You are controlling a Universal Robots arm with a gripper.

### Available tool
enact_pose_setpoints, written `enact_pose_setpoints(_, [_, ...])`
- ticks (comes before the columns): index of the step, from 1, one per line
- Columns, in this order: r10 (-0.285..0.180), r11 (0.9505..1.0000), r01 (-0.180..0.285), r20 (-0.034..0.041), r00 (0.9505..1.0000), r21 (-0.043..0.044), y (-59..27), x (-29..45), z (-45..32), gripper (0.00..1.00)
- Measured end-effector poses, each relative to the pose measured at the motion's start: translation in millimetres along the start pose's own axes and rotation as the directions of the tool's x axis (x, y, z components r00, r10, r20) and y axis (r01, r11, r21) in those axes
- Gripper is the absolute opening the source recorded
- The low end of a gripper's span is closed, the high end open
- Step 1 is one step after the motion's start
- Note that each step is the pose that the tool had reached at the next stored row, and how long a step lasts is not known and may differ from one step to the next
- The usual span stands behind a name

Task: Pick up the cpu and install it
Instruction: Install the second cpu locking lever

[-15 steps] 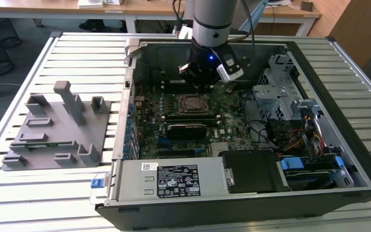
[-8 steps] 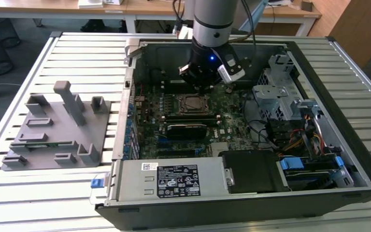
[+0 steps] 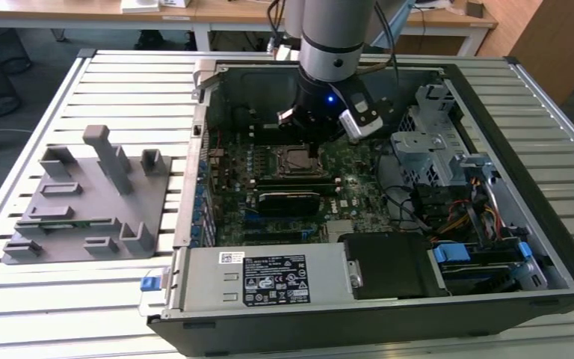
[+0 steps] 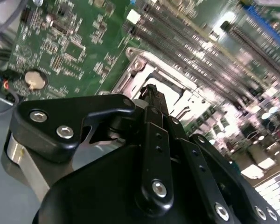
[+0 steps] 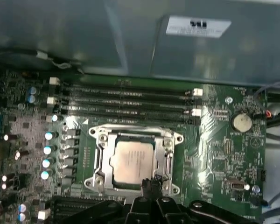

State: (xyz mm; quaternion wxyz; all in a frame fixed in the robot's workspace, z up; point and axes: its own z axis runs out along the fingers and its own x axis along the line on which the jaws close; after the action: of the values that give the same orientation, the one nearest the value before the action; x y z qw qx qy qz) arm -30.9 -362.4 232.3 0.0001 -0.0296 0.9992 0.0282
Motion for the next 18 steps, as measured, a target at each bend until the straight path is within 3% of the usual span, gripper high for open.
enact_pose_setpoints(5, [0.000, 1.0000, 0.000, 0.0000, 1.0000, 0.0000, -3.1, 0.2, -0.1, 0.11])
enact_pose_setpoints(12, [0.000, 1.0000, 0.000, -0.0001, 1.0000, -0.0002, -19.2, 1.3, -0.8, 0.11])
enact_pose_setpoints(18, [0.000, 1.0000, 0.000, 0.0003, 1.0000, -0.0066, -24.2, 8.9, -1.1, 0.11])
